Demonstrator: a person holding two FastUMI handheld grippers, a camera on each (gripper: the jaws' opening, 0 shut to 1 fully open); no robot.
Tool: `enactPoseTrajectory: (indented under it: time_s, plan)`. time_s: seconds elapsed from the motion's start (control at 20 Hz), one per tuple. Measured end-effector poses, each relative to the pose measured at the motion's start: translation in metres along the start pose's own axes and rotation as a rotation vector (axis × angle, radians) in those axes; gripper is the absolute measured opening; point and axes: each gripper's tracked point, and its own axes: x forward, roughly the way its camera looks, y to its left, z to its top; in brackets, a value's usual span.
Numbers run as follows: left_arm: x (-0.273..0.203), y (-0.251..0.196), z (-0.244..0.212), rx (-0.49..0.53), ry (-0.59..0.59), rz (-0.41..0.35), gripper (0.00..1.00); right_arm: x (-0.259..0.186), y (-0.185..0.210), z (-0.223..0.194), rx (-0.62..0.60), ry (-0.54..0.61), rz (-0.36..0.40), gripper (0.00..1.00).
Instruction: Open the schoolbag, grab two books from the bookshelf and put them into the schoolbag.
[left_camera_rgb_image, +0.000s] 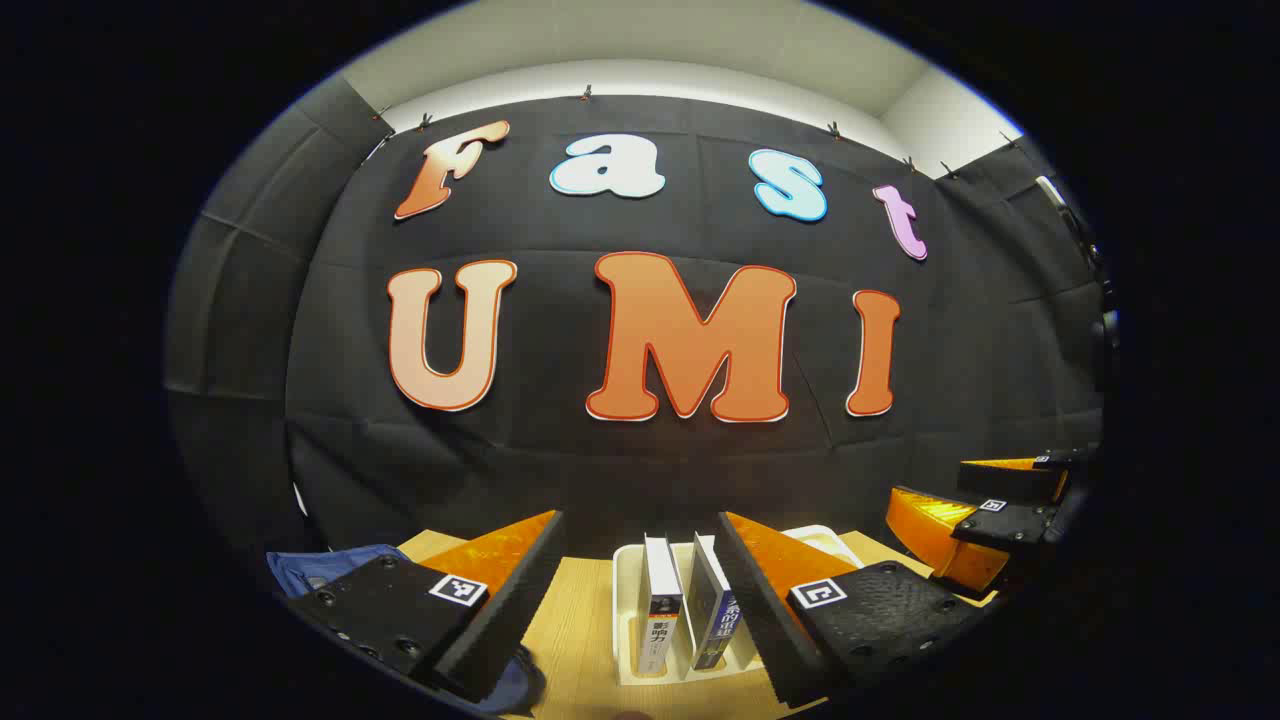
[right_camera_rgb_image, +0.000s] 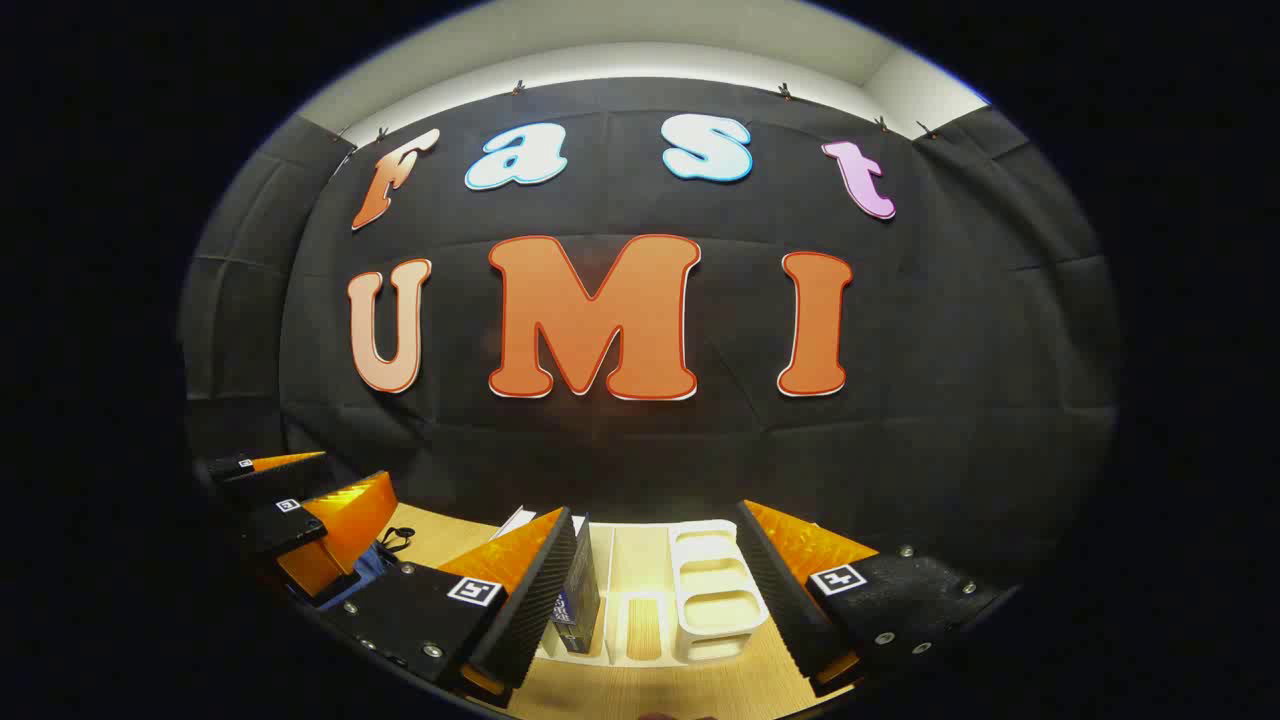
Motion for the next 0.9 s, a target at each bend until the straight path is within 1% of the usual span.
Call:
enactPoseTrajectory:
  time_s: [0.1,0.55,0.6,0.9]
  plan:
    - [-0.002,0.0,0.0,-0.01,-0.001,-0.009,0.94,-0.002,0.002,0.002,0.009,-0.004,0.004,0.96]
    - [-0.018,0.002,-0.004,0.004,0.0,-0.004,0.93,-0.014,0.016,-0.004,-0.005,0.017,0.044,0.96]
    - [-0.018,0.003,-0.003,0.004,-0.002,-0.002,0.94,-0.015,0.017,-0.005,-0.007,0.019,0.047,0.96]
    - [-0.024,0.001,-0.002,0.012,-0.002,-0.012,0.93,-0.017,0.014,-0.004,-0.021,0.021,0.044,0.96]
